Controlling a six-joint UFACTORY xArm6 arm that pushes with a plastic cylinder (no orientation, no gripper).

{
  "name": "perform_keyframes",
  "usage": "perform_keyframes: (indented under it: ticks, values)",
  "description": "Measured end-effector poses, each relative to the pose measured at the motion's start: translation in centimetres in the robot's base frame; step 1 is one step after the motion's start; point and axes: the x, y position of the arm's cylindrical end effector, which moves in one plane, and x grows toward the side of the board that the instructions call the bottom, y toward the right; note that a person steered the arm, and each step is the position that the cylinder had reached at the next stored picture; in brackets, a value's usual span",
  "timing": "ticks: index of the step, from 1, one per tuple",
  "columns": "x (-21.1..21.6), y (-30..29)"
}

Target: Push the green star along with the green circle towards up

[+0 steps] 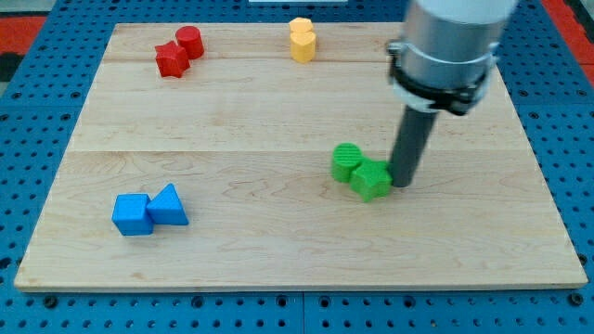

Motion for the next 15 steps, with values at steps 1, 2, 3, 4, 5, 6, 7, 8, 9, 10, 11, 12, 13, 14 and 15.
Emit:
perform_keyframes:
  ticks: [1,2,3,4,5,6,7,8,9,10,11,12,13,14,15]
  values:
    - [0.0,0.7]
    - [0.7,2.4]
    - [1.9,2.4]
    - [2.4,0.3]
    - [1.7,-4.3]
    - [0.0,-8.1]
    - [-2.5,-8.2]
    - [-3.6,-9.6]
    - [-1.0,-11.1]
    - [2.1,-12.7]
    - [1.8,-15.7]
    - [-0.3,-14.8]
    - [-2.7,-12.6]
    - [-4.8,-11.8]
    - [-6.5,-11.2]
